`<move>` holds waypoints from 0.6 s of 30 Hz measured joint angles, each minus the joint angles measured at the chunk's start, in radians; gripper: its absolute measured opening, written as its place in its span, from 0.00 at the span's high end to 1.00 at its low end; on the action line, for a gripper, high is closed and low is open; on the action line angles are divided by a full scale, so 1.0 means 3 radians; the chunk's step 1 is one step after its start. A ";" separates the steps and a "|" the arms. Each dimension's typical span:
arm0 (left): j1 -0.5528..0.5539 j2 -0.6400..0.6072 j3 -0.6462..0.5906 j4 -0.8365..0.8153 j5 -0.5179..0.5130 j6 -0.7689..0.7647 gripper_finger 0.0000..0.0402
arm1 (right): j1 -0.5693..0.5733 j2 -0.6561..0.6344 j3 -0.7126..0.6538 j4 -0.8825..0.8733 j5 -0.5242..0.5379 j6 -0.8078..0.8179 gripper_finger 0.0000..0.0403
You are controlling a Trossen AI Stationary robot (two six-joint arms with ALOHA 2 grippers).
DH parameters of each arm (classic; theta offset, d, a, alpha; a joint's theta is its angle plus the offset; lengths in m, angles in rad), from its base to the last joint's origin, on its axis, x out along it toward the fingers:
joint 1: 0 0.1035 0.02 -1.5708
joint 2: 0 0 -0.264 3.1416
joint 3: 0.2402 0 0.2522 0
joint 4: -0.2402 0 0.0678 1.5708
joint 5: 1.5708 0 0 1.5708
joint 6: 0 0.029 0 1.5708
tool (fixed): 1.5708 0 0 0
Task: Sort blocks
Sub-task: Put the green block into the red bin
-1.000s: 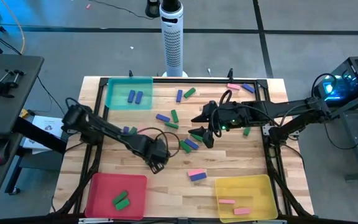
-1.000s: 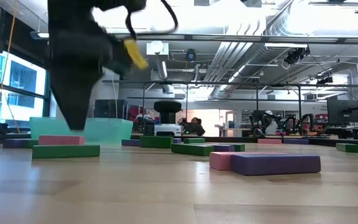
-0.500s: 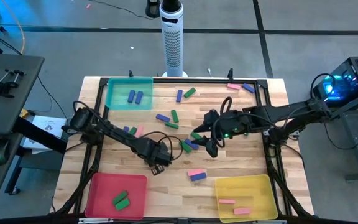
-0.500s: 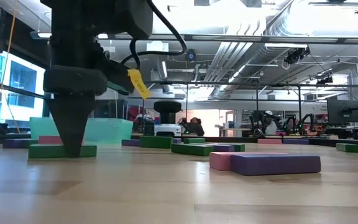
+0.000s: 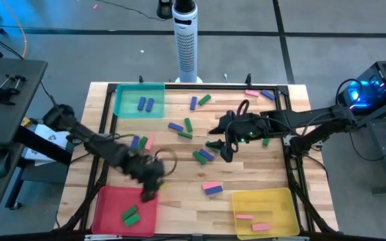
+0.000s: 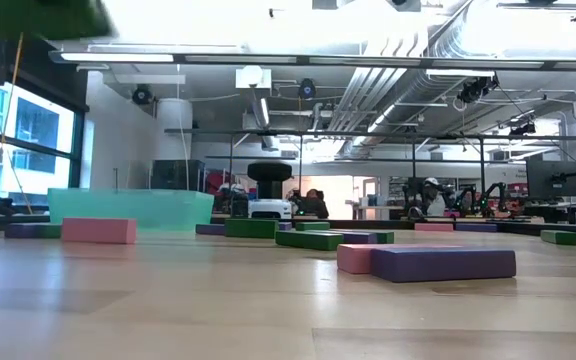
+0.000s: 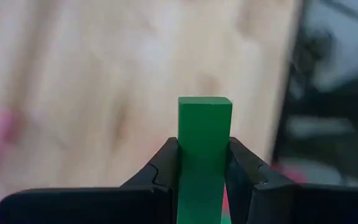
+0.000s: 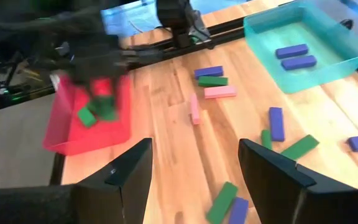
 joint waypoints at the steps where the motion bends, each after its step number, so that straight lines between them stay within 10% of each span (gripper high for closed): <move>1: -0.0133 -0.0035 -0.0023 -0.0012 0.0082 -0.0089 0.86 | -0.0027 0.0000 0.0000 -0.0001 0.0000 -0.0020 0.46; 9: -0.1192 0.0117 -0.0416 0.0548 0.0439 -0.1229 0.86 | -0.0150 0.0000 0.0000 -0.0015 0.0007 -0.0059 0.46; 18: -0.1445 0.0450 -0.0584 0.0685 0.0404 -0.2231 0.67 | -0.0147 0.0000 -0.0001 -0.0065 0.0002 -0.0078 0.46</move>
